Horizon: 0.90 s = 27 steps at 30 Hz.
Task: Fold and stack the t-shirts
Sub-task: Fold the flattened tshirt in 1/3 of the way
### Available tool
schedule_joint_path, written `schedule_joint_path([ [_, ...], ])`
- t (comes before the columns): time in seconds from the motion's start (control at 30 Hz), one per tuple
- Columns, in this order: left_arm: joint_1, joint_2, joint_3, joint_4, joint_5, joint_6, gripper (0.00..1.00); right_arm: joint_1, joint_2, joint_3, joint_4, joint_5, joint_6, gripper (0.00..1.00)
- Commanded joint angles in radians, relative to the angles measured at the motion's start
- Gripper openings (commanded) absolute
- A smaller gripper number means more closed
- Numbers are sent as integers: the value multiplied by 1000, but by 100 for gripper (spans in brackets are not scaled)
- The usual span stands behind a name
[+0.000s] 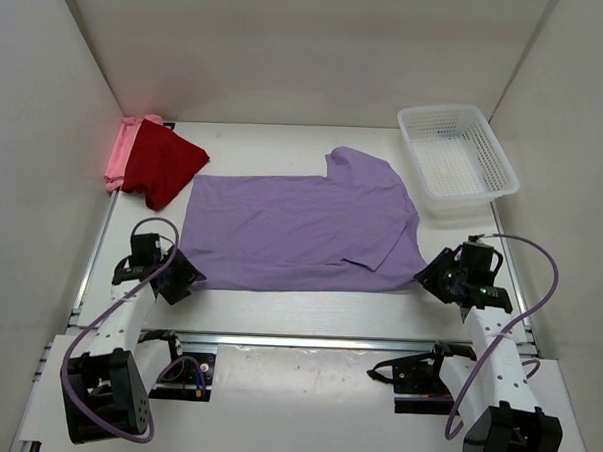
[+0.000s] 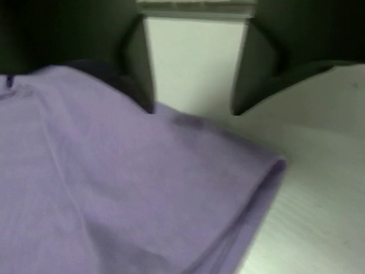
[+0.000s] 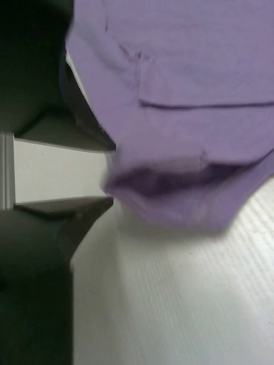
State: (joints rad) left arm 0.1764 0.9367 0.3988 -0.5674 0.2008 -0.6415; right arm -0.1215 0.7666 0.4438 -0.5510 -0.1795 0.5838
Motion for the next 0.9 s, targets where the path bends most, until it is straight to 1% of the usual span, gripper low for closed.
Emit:
schedule_joint_path([
  [0.0,-47,4,171,-54,-18,37,78,22,11,143,-59,58,-84,44],
  [0.03,-64,4,204,-77,-62,45,86,37,16,165,-58,64,-120,56],
  [0.07,-83,11,260,-95,-113,63,89,51,31,206,-63,67,-136,60],
  [0.1,-86,13,297,-92,-133,75,89,59,42,243,-61,64,-168,61],
  [0.13,-103,23,305,-53,-142,91,90,81,49,281,-58,66,-186,63],
  [0.17,-115,30,311,-22,-127,103,86,109,69,289,-56,72,-191,58],
  [0.2,-118,37,289,36,-74,118,77,115,77,300,-14,63,-203,53],
  [0.23,-126,42,260,64,-8,108,72,156,94,286,17,48,-206,41],
  [0.27,-118,47,246,119,26,97,59,189,105,282,67,19,-203,25],
  [0.3,-124,54,198,157,81,74,48,203,144,256,133,0,-185,18],
  [0.33,-146,69,183,226,104,53,44,232,172,225,167,-33,-170,4],
  [0.37,-193,85,178,266,97,45,39,258,198,211,225,-44,-142,0],
  [0.43,-265,109,173,322,57,23,38,302,259,156,313,-49,-113,0],
  [0.47,-323,125,185,355,28,28,39,328,276,141,362,-26,-110,7],
  [0.5,-378,128,195,380,2,13,40,332,310,121,391,-32,-111,10],
  [0.53,-405,152,196,397,-6,-4,40,329,339,105,404,-55,-104,17],
  [0.6,-483,180,186,489,-9,-23,41,322,373,83,483,-71,-93,24],
  [0.67,-511,215,152,553,5,-43,41,313,424,72,509,-103,-91,28],
  [0.7,-520,221,152,608,24,-62,41,322,440,73,529,-89,-87,28],
  [0.87,-545,266,117,653,35,-53,40,315,494,46,595,-104,-55,29],
])
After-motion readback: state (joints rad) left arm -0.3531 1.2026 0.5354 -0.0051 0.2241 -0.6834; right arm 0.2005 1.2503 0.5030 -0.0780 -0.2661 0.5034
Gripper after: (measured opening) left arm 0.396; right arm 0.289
